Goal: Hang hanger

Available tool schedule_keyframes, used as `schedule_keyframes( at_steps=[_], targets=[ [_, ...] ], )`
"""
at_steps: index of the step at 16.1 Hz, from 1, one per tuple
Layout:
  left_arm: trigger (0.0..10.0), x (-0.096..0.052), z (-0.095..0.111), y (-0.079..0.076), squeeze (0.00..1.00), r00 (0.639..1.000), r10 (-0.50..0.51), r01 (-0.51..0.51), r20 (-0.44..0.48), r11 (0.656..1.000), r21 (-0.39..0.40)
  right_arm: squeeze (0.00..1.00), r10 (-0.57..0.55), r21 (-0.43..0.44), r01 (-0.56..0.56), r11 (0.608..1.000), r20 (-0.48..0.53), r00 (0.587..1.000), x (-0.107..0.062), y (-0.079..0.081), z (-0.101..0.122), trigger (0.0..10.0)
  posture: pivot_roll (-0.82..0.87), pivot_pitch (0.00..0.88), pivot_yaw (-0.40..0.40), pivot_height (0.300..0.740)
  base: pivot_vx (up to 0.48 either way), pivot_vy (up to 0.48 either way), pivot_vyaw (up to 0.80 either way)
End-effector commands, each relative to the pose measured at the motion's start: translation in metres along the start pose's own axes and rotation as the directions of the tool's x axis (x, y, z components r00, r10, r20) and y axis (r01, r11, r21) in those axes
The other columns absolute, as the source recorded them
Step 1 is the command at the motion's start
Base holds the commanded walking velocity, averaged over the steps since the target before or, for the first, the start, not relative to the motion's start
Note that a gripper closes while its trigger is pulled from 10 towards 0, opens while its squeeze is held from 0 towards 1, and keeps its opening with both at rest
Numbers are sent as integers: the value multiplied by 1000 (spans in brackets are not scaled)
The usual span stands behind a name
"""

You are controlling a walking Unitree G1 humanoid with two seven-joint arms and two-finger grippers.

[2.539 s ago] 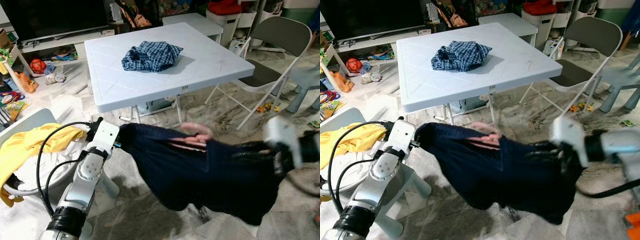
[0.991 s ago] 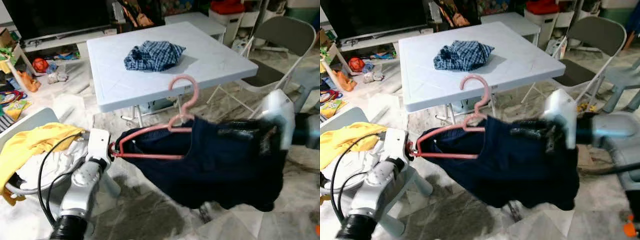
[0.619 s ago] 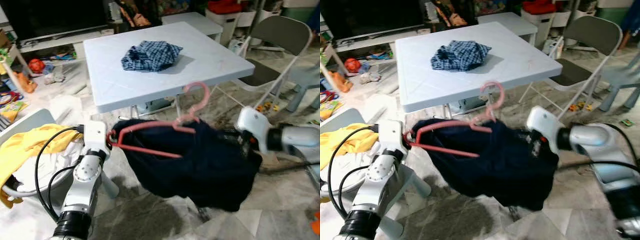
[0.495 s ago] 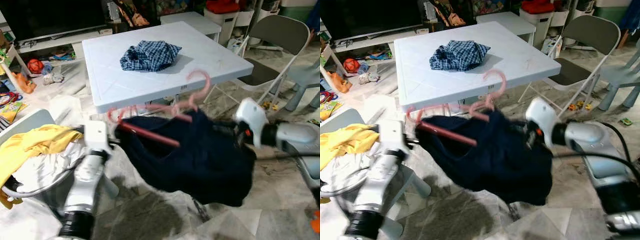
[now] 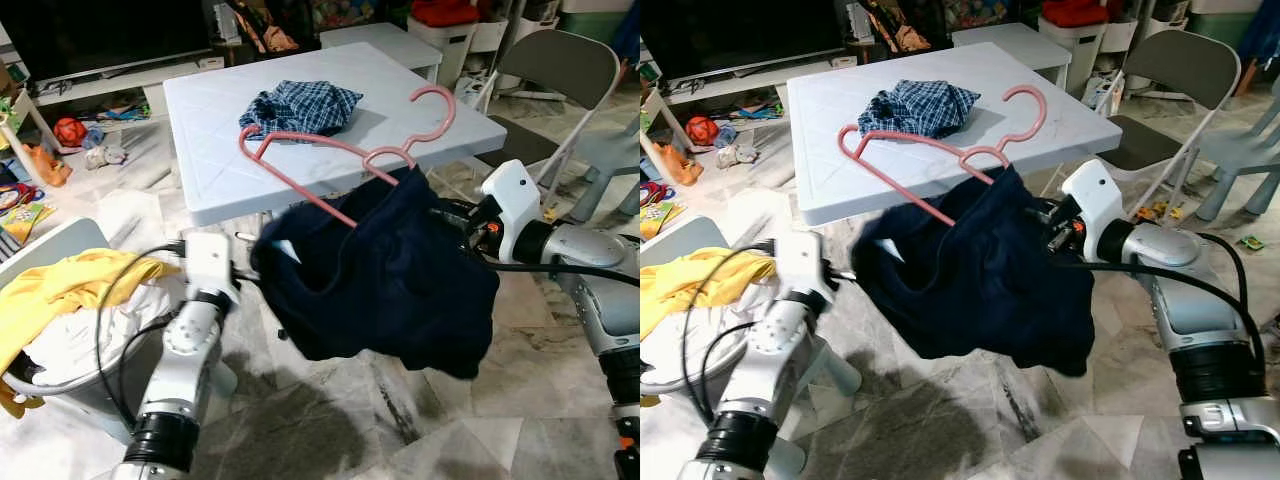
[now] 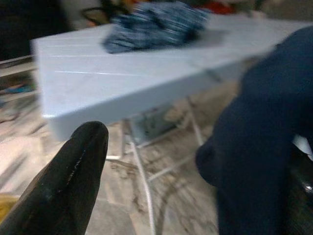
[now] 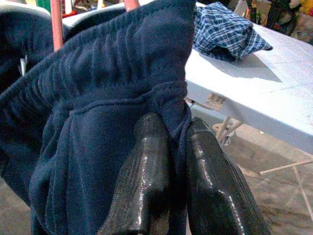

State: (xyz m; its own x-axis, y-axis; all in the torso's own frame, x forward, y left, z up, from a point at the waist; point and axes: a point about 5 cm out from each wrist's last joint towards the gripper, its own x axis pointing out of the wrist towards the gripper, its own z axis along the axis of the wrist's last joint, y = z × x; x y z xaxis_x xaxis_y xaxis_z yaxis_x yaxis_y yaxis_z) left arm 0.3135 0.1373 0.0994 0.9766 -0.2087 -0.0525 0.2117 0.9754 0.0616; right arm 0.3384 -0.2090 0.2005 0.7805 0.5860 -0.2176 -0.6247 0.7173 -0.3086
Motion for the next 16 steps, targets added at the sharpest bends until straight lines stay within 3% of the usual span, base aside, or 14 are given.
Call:
schedule_keyframes(
  at_steps=[1, 3, 8, 10, 12, 14, 15, 16],
  targets=[
    [10000, -9, -12, -17, 1000, 988, -145, 148, -56, 986, 69, 0, -42, -31, 42, 999, 6, 999, 1, -7, 5, 10000, -119, 0, 52, 740, 0, 0, 0],
    [10000, -23, -19, -35, 1000, 948, -309, 316, -73, 938, 142, 0, 14, -68, -14, 998, -10, 1000, 3, 2, 1, 10000, -111, 0, 47, 740, 0, 0, 0],
    [10000, -38, -14, -47, 1000, 875, -480, 484, -68, 856, 180, 0, 72, -291, -91, 952, -74, 995, 7, 16, -17, 10000, -99, 0, 36, 740, 0, 0, 0],
    [10000, -41, -3, -45, 1000, 852, -521, 519, -47, 831, 200, 0, 104, -465, -166, 870, -156, 982, 3, 13, -29, 10000, -97, 0, 36, 740, 0, 0, 0],
    [10000, -44, 3, -44, 1000, 830, -556, 553, -51, 807, 207, 0, 103, -512, -188, 838, -189, 976, 2, 9, -31, 10000, -96, 0, 37, 740, 0, 0, 0],
    [10000, -49, 7, -43, 1000, 783, -618, 618, -79, 756, 216, 0, 101, -579, -193, 792, -187, 977, 4, 3, -28, 10000, -94, 0, 37, 740, 0, 0, 0],
    [10000, -48, 11, -37, 1000, 781, -618, 619, -86, 749, 238, 0, 146, -622, -224, 750, -175, 974, 2, 4, -27, 10000, -95, 0, 38, 740, 0, 0, 0],
    [10000, -46, 12, -33, 1000, 784, -615, 615, -86, 750, 245, 0, 159, -636, -241, 733, -185, 970, 0, 4, -28, 10000, -95, 0, 39, 740, 0, 0, 0]
  ],
)
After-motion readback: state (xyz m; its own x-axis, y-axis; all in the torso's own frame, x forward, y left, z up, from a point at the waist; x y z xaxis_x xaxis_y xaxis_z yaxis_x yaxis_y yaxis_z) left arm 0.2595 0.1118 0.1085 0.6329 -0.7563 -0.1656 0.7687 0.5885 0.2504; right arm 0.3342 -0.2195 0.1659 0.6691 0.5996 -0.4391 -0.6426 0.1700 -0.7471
